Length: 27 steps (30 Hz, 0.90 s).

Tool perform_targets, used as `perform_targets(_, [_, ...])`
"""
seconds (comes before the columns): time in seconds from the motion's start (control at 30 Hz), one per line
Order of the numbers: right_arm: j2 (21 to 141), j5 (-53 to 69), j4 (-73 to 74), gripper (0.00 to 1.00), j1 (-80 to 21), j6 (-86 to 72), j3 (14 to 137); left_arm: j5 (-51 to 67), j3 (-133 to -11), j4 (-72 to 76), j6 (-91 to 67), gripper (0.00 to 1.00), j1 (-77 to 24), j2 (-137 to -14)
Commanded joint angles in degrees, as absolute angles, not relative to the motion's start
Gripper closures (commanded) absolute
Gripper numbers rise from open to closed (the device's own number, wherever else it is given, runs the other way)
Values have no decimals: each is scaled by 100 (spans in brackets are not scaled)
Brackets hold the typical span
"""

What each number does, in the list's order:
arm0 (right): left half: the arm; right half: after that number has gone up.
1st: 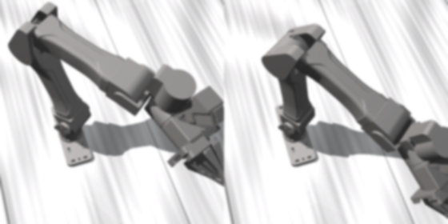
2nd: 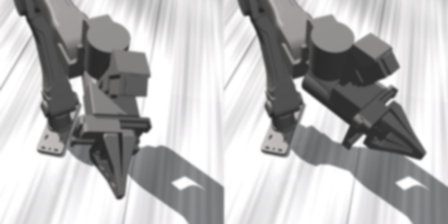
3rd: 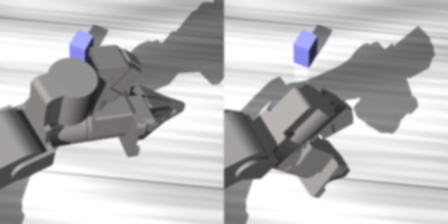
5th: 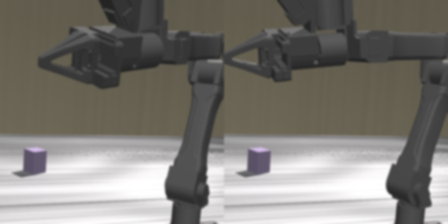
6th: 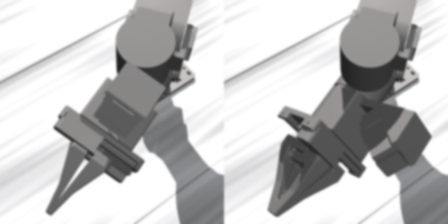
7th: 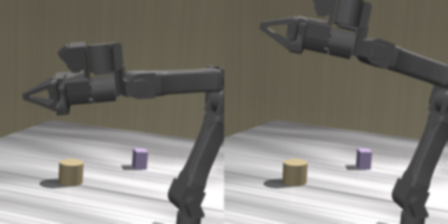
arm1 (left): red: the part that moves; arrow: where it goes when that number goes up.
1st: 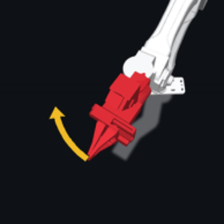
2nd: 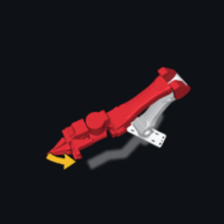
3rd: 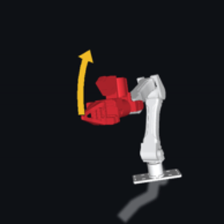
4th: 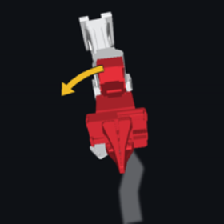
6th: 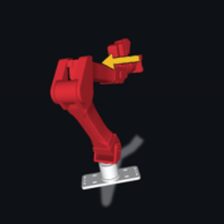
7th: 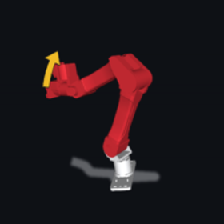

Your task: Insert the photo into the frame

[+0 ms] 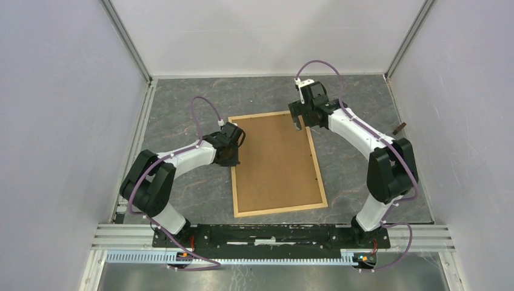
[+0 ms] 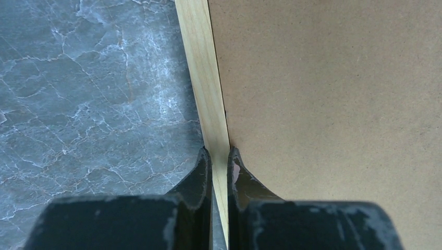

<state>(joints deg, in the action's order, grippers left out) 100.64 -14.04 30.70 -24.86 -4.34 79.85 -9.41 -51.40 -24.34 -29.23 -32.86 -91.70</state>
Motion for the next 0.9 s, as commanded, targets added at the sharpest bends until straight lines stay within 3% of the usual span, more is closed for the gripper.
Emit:
perform_targets(0.0, [10069, -1593, 2811, 2, -2168, -540, 7706, -705, -5335, -3145, -2643, 78, -3226, -9221])
perform_targets(0.1, [10323, -1127, 2994, 2, -2027, -858, 7979, -637, -5369, -3179, -2726, 61, -3069, -9220])
perform_targets(0.3, [10991, -513, 3504, 6, -1813, -1018, 8708, -782, -5440, -3315, -2577, 56, -3006, -9464])
perform_targets(0.4, [11368, -525, 3991, 16, -1654, -1215, 9186, -846, -5424, -3333, -2507, 68, -3007, -9542])
perform_targets(0.53, [11588, -677, 4193, 30, -1641, -1201, 9421, -868, -5414, -3322, -2488, 74, -3012, -9581])
perform_targets(0.7, [11877, -747, 4296, 61, -1642, -1216, 9650, -846, -5416, -3338, -2452, 86, -3006, -9633])
perform_targets(0.87, [12086, -653, 4281, 63, -1641, -1205, 9769, -817, -5379, -3298, -2461, 90, -3006, -9643])
